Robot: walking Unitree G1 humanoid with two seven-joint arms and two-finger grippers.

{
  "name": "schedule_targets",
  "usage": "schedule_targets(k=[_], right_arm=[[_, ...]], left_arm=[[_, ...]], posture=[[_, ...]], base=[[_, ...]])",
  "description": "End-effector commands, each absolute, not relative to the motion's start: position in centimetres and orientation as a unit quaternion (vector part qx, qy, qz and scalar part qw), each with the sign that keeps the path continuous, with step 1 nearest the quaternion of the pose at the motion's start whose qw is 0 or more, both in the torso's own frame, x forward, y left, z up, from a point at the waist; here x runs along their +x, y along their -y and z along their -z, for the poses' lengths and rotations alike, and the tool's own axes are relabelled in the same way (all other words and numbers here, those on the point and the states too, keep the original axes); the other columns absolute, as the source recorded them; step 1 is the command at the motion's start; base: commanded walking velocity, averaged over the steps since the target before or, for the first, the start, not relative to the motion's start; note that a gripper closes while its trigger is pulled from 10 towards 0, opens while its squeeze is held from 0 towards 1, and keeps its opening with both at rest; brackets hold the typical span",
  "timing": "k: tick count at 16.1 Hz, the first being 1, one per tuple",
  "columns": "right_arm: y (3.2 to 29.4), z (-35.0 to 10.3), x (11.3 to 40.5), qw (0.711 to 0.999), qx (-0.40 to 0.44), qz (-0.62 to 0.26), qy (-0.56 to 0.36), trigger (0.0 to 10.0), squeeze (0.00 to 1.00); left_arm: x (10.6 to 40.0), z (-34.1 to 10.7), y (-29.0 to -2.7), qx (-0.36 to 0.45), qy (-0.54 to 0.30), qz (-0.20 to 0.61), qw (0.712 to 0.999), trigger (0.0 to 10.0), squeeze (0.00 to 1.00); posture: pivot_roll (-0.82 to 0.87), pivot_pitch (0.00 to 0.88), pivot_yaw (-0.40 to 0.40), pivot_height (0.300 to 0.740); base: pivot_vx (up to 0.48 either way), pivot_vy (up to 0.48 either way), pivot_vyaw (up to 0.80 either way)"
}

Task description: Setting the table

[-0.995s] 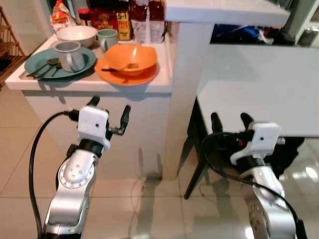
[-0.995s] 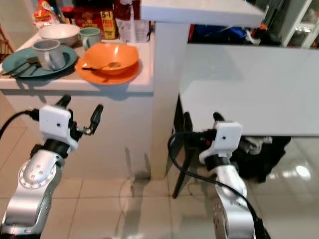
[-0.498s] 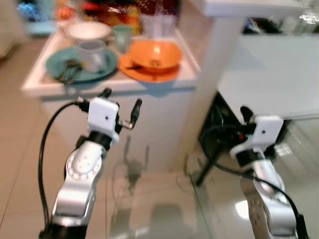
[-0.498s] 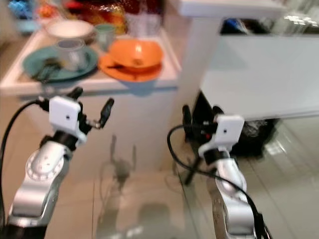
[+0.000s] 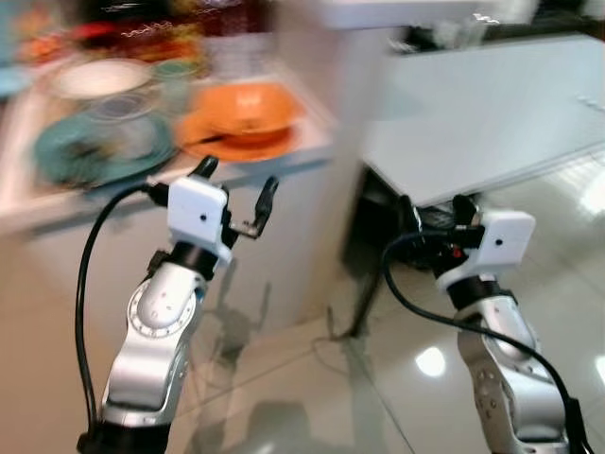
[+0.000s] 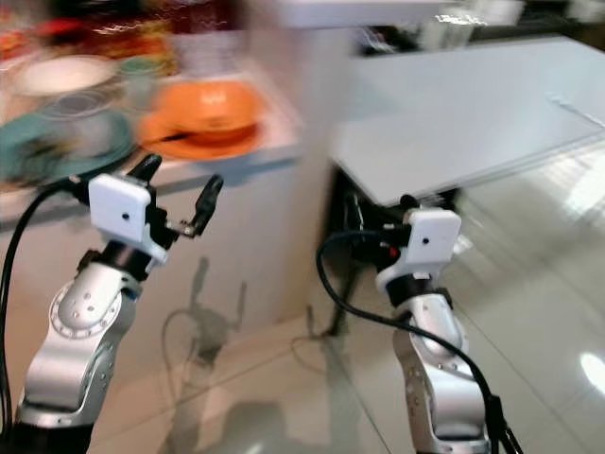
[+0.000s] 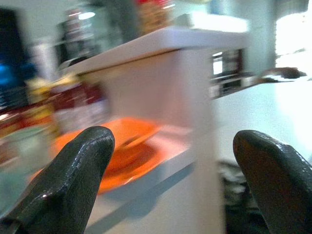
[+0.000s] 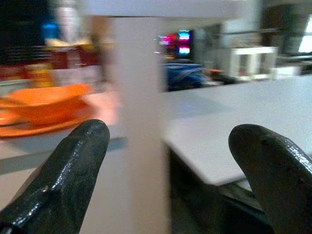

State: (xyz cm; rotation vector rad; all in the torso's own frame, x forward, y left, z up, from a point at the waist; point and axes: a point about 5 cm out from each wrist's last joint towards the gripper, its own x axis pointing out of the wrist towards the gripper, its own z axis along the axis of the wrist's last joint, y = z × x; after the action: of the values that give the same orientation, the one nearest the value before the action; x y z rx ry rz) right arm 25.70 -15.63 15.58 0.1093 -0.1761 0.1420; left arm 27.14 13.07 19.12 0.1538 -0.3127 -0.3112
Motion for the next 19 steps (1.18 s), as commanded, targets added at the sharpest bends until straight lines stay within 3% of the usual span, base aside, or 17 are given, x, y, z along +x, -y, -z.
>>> schedule_targets(k=[1, 5, 10, 14, 17, 19], right_arm=[[16.5, -16.0, 25.7, 0.993, 0.05, -0.057, 0.091, 10.0, 0.0], [16.9, -16.1, 25.6, 0.993, 0.046, -0.051, 0.091, 10.0, 0.0], [16.0, -16.8, 25.6, 0.988, 0.019, -0.127, 0.089, 10.0, 0.0], [15.1, -16.9, 25.1, 0.979, -0.007, -0.185, 0.081, 10.0, 0.0], [14.4, -16.2, 23.9, 0.969, 0.011, -0.238, 0.06, 10.0, 0.0], [14.2, -15.9, 23.7, 0.969, 0.005, -0.242, 0.058, 10.0, 0.0]], left_arm=[[27.3, -19.5, -12.0, 0.083, 0.157, 0.178, 0.968, 10.0, 0.0], [27.8, -19.9, -11.7, 0.098, 0.145, 0.177, 0.968, 10.0, 0.0], [29.1, -22.6, -12.4, 0.131, 0.164, 0.136, 0.968, 10.0, 0.0], [29.3, -24.2, -13.4, 0.144, 0.165, 0.116, 0.969, 10.0, 0.0], [25.8, -22.8, -14.0, 0.099, 0.172, 0.23, 0.953, 10.0, 0.0], [24.0, -20.5, -14.6, 0.122, 0.117, 0.285, 0.944, 10.0, 0.0]], posture=[[0.06, 0.0, -0.038, 0.74], [0.06, 0.0, -0.026, 0.74], [0.06, 0.0, -0.028, 0.74], [0.06, 0.0, -0.02, 0.74], [0.07, 0.0, -0.029, 0.74], [0.08, 0.0, -0.035, 0.74]], base=[[0.45, 0.0, -0.8], [0.45, 0.0, -0.8], [0.475, 0.0, 0.0], [0.435, 0.0, 0.8], [0.08, 0.0, 0.27], [0.0, 0.0, 0.0]])
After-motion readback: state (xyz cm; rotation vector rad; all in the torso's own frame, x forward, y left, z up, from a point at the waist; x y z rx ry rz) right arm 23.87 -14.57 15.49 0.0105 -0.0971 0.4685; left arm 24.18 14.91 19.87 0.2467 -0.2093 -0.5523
